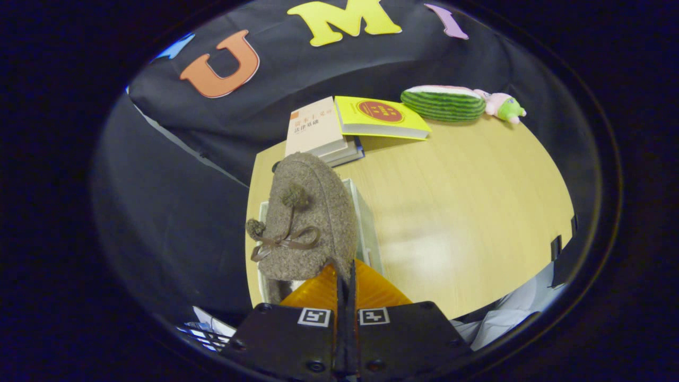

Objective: Open the storage box then place both shoes into the box .Put the left shoe in first, then the right shoe, with the right side of both shoes facing outward in a uniform manner.

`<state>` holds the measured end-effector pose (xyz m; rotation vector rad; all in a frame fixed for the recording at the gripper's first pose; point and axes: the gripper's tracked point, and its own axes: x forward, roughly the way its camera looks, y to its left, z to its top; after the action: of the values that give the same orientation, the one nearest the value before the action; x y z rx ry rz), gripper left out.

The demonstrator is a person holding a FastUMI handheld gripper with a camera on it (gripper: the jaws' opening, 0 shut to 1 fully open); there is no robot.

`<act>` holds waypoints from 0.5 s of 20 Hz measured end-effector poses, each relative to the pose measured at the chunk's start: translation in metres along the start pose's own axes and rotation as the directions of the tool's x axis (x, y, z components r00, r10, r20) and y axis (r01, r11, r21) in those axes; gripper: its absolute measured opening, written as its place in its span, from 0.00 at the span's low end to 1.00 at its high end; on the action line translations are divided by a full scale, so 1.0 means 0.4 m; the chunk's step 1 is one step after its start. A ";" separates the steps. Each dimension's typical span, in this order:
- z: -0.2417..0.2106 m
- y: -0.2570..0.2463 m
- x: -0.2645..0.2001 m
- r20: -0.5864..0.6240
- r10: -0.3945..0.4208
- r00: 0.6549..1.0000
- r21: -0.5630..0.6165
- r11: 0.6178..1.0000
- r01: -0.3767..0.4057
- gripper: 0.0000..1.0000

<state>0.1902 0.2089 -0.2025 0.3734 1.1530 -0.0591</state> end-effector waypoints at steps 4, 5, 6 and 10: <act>-0.002 0.006 0.017 0.039 -0.007 0.999 -0.010 1.000 0.007 0.06; -0.002 0.005 0.017 0.049 -0.007 0.999 -0.021 1.000 0.009 0.06; -0.004 0.012 0.016 0.062 0.010 0.998 -0.037 0.999 -0.008 0.07; 0.055 0.018 -0.019 0.221 0.078 0.972 -0.124 0.991 -0.051 0.58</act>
<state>0.2082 0.2076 -0.1862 0.2913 0.9146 0.0236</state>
